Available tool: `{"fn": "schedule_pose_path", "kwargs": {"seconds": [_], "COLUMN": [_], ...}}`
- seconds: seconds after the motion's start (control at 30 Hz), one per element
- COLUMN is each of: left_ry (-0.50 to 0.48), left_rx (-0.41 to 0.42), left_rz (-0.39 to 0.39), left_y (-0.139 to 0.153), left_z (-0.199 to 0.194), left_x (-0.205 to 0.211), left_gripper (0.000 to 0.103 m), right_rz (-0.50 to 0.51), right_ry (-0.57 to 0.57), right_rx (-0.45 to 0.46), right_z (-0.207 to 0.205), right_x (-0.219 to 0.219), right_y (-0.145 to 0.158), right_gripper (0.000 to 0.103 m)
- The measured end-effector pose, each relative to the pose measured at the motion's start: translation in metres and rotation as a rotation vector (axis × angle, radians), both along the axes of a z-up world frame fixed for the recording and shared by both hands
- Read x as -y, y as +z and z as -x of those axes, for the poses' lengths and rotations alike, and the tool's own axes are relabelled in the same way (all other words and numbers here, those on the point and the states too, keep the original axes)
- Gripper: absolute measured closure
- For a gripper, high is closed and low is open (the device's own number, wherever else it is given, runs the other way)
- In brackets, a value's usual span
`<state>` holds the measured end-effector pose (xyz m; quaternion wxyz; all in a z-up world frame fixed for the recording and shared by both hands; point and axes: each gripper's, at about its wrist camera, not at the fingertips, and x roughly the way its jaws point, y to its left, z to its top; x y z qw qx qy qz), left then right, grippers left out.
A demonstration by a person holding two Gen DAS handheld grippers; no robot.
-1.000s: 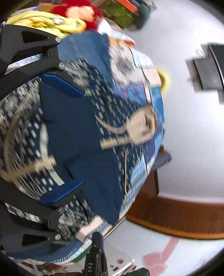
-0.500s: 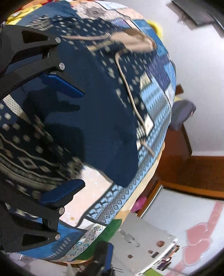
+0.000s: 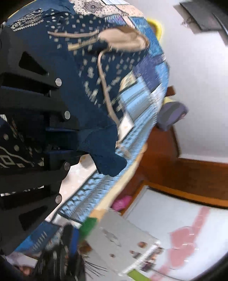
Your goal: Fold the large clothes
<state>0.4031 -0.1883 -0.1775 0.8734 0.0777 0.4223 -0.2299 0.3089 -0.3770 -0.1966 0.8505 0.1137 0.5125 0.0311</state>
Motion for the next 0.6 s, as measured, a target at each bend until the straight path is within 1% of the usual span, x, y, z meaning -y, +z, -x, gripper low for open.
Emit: {"fn": "schedule_pose_path", "kwargs": {"seconds": [0.03, 0.1, 0.2, 0.27, 0.33, 0.37, 0.43, 0.5, 0.53, 0.6], "left_ry": [0.021, 0.064, 0.145, 0.213, 0.271, 0.311, 0.371, 0.424, 0.459, 0.492], "left_rx": [0.037, 0.105, 0.176, 0.212, 0.245, 0.263, 0.271, 0.260, 0.248, 0.216], "left_rz": [0.021, 0.028, 0.041, 0.047, 0.033, 0.020, 0.012, 0.015, 0.017, 0.036], "left_y": [0.015, 0.038, 0.067, 0.081, 0.089, 0.093, 0.094, 0.090, 0.085, 0.072], "left_z": [0.003, 0.008, 0.016, 0.021, 0.026, 0.031, 0.035, 0.042, 0.046, 0.051], "left_x": [-0.015, -0.040, -0.087, -0.122, -0.151, -0.171, -0.203, -0.233, -0.252, -0.277], "left_gripper": [0.089, 0.089, 0.090, 0.090, 0.090, 0.090, 0.091, 0.091, 0.091, 0.091], "right_rz": [0.000, 0.001, 0.010, 0.018, 0.026, 0.031, 0.054, 0.084, 0.097, 0.130], "right_ry": [0.007, 0.027, 0.068, 0.096, 0.129, 0.141, 0.171, 0.203, 0.216, 0.241], "right_rx": [0.002, 0.011, 0.035, 0.053, 0.072, 0.078, 0.096, 0.113, 0.118, 0.120], "right_z": [-0.003, -0.009, -0.020, -0.027, -0.035, -0.038, -0.045, -0.053, -0.056, -0.061], "right_x": [-0.003, -0.013, -0.032, -0.047, -0.063, -0.070, -0.088, -0.107, -0.115, -0.130], "right_y": [0.001, 0.004, 0.011, 0.016, 0.021, 0.023, 0.026, 0.028, 0.028, 0.026], "right_gripper": [0.094, 0.094, 0.094, 0.094, 0.094, 0.094, 0.094, 0.094, 0.094, 0.094]}}
